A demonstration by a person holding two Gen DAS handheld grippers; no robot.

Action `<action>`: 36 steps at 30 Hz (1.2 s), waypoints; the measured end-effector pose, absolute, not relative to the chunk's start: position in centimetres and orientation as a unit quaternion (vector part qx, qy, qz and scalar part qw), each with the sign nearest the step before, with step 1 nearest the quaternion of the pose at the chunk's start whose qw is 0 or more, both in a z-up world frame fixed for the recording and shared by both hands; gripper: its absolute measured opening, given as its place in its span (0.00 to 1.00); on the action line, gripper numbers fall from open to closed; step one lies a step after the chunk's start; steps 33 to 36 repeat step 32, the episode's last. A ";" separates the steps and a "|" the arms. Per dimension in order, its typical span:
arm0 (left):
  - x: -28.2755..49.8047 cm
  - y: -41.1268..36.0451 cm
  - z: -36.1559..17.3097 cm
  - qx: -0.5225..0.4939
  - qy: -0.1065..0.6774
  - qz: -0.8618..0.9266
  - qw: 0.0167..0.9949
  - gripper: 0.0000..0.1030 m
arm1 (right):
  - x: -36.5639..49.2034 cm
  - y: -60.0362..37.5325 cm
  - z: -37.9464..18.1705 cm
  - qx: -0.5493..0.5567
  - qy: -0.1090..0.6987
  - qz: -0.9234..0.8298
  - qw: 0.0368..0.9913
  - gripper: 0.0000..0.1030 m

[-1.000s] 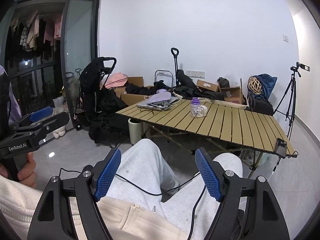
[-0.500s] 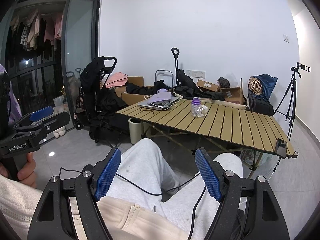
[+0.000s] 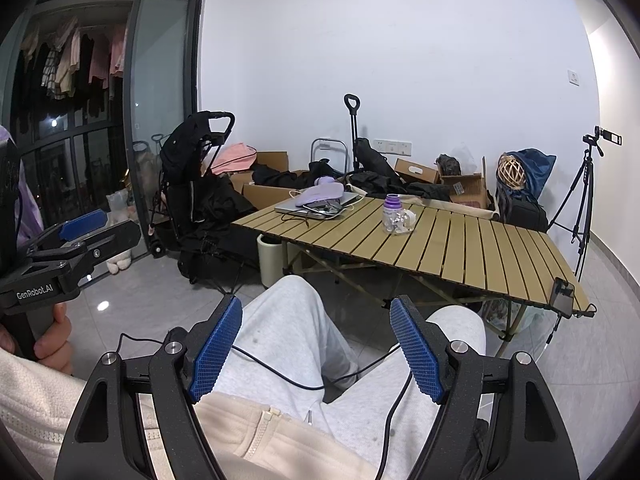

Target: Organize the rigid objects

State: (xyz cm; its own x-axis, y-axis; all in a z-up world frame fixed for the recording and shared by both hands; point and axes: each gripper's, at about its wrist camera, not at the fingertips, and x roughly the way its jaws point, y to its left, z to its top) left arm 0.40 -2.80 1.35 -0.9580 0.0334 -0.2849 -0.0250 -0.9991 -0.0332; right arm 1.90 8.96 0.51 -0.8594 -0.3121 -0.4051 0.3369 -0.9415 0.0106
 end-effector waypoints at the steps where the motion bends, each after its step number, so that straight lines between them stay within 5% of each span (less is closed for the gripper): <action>1: 0.5 -2.8 1.4 -0.144 -0.014 0.989 0.015 1.00 | 1.9 9.0 0.5 0.205 0.030 -0.964 0.168 0.79; 36: 0.4 -2.8 1.2 -0.148 -0.014 0.989 0.018 1.00 | 1.8 9.1 0.1 0.203 0.028 -0.964 0.170 0.79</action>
